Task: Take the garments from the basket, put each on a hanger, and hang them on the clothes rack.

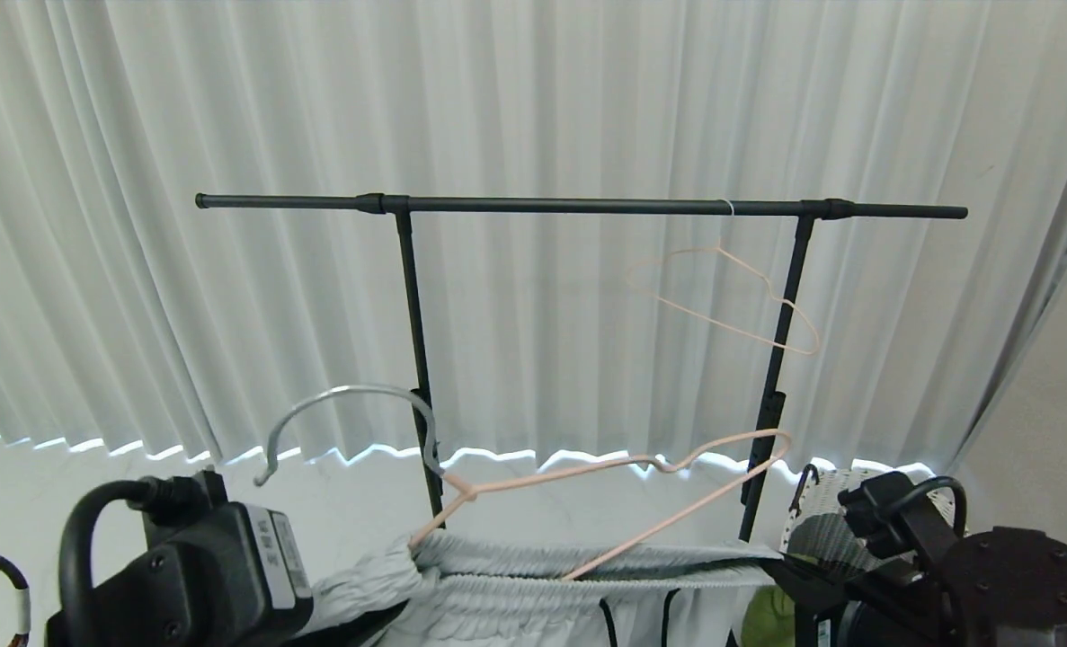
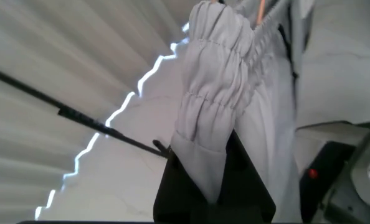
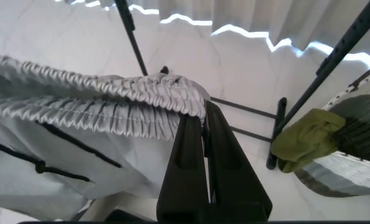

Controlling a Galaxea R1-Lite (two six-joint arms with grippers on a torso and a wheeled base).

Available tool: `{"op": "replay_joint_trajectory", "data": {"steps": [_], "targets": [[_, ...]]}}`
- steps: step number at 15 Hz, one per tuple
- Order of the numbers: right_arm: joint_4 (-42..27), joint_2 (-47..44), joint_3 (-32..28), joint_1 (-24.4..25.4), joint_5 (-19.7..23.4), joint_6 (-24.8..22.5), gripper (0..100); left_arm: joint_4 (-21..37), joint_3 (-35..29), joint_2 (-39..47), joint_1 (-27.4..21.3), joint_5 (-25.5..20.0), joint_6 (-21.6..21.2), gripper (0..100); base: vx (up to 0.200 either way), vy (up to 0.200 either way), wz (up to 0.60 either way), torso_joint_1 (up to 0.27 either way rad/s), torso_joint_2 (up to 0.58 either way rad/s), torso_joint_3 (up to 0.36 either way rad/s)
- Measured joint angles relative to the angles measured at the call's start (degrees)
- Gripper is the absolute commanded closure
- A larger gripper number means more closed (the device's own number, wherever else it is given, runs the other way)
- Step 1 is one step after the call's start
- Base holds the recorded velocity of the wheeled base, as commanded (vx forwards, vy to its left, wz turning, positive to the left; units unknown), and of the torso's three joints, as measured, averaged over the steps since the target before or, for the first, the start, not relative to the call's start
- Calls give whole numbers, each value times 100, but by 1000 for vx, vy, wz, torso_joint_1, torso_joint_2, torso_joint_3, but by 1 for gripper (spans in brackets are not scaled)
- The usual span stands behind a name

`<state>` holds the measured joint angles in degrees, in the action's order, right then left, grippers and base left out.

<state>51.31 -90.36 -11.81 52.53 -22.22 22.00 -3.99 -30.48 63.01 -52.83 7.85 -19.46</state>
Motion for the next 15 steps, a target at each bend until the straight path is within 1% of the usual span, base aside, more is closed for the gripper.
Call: {"op": "replay_joint_trajectory", "data": {"steps": [1,3,5,7,10,13,15], "targets": [[-2,-7,2,-112,101,-93,100,-9,123,-72,-6,-90,-96,100,0,0,0,0,0,0],[-11,-7,2,-446,483,-413,100,2,499,-224,-13,-191,-497,100,0,0,0,0,0,0],[-13,26,-15,-757,862,-709,100,-4,779,-307,-15,-238,-600,100,0,0,0,0,0,0],[-11,117,-20,-868,1153,-884,100,-2,884,-255,-15,-332,-611,100,0,0,0,0,0,0],[-21,262,-9,-894,1301,-1158,100,0,895,156,-15,-351,-630,100,0,0,0,0,0,0],[-40,362,2,-852,1328,-1268,100,7,855,750,2,-325,-944,100,0,0,0,0,0,0],[-38,417,2,-761,1325,-1334,100,16,818,1133,24,-279,-1007,100,0,0,0,0,0,0]]}}
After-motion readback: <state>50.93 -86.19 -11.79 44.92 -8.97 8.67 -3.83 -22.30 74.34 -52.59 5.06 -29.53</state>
